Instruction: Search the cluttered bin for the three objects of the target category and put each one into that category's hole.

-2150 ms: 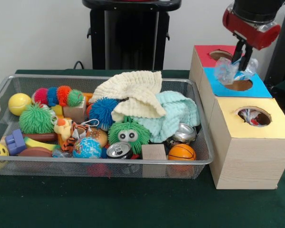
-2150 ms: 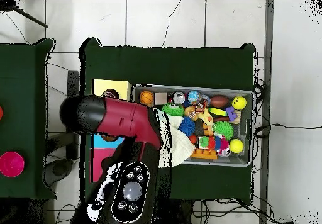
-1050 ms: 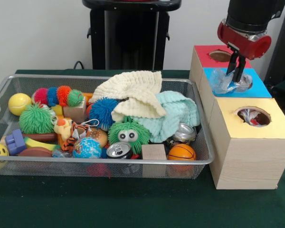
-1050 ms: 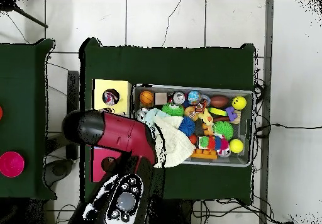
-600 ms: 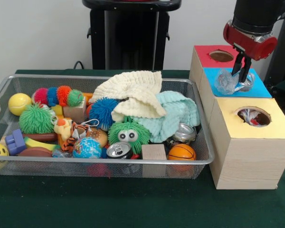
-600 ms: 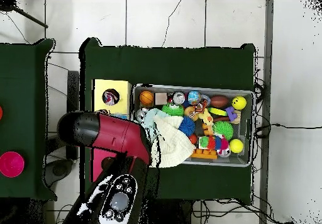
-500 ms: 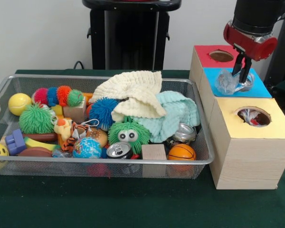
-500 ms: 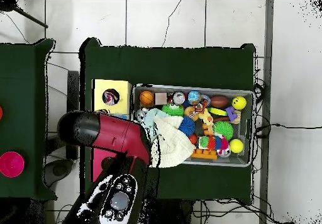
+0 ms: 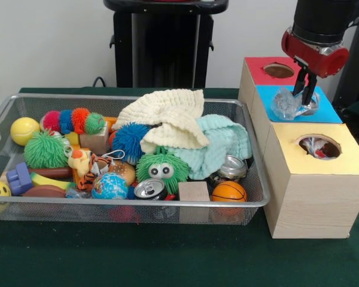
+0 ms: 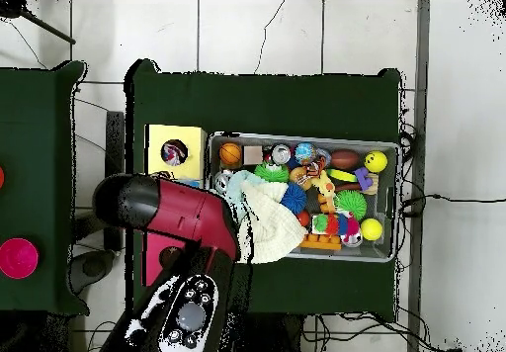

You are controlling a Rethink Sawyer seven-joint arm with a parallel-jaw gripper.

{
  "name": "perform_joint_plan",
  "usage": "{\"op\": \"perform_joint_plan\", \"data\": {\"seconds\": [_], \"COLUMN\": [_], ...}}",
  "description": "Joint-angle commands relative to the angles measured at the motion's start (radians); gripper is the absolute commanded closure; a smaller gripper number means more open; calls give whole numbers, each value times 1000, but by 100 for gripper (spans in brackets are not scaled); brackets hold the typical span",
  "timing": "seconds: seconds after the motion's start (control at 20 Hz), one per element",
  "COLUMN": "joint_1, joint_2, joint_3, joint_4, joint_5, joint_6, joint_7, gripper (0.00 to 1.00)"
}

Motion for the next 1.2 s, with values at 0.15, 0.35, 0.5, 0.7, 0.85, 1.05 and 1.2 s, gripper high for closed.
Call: {"op": "perform_joint_plan", "data": {"seconds": [0.15,0.35,0.5,0.7,0.85,1.05,1.2], "joint_1": [-4,3,35,19,-13,-65,-65], "joint_2": [156,174,227,276,295,334,363], "joint_3": [71,81,64,101,139,199,194], "joint_4": [135,147,143,168,187,199,177], "joint_5": [33,36,36,76,97,76,63], "joint_6": [-170,-180,-236,-310,-334,-494,-513], "joint_7": [234,227,272,288,241,185,175], "gripper": [100,100,100,100,100,100,100]}}
